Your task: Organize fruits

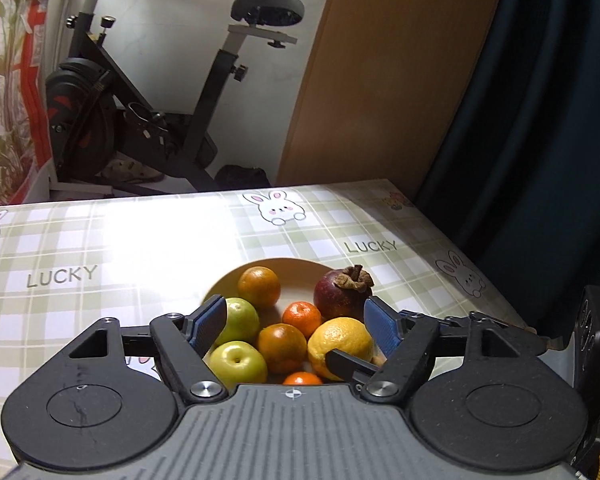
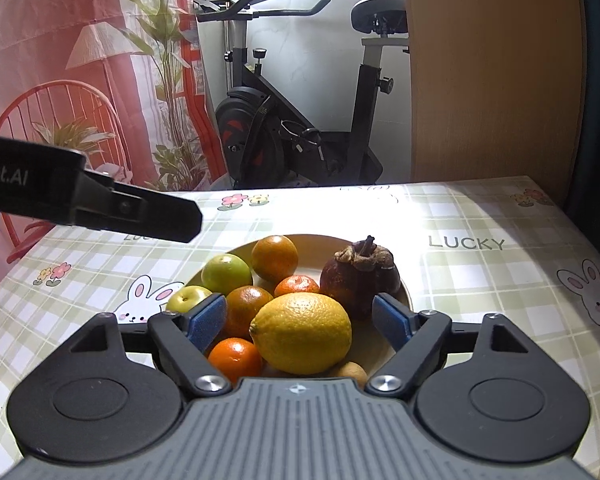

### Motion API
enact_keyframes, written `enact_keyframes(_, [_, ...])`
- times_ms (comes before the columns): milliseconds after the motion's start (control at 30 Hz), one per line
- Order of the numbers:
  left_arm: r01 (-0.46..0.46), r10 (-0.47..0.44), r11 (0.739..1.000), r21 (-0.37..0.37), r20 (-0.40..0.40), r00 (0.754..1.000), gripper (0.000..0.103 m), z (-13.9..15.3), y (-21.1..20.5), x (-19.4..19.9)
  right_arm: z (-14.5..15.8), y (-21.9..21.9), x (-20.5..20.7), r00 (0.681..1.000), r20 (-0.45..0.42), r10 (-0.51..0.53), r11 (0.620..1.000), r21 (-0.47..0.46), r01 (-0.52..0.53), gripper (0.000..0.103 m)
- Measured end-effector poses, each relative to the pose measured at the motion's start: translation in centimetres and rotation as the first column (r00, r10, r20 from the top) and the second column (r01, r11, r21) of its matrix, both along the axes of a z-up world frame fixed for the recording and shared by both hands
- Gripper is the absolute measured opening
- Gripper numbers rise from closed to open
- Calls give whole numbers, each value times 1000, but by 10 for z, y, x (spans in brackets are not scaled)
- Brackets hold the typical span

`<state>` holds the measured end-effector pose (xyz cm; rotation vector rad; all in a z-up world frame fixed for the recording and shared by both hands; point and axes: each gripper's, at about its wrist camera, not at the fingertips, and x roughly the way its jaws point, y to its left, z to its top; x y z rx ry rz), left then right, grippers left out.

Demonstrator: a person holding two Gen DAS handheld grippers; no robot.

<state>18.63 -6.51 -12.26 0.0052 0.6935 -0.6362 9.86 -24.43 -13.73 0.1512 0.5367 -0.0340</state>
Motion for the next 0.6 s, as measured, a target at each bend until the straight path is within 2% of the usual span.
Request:
enact_keyframes(100, [-69, 70, 997, -21, 43, 997, 88, 17, 17, -10, 18, 3, -8, 1000, 27, 13, 1000, -5, -12, 94])
enact_keyframes(233, [-149, 150, 989, -11, 94, 984, 90, 38, 33, -21, 43, 8, -18, 999, 54, 8, 1000, -25, -7, 102])
enact_keyframes(433, [-205, 210, 977, -50, 128, 969, 94, 62, 56, -38, 75, 13, -32, 998, 56, -26, 1000, -16, 27, 103])
enact_keyframes(600, [-259, 257, 966, -14, 192, 947, 96, 76, 70, -56, 97, 15, -44, 998, 62, -19, 1000, 0, 19, 103])
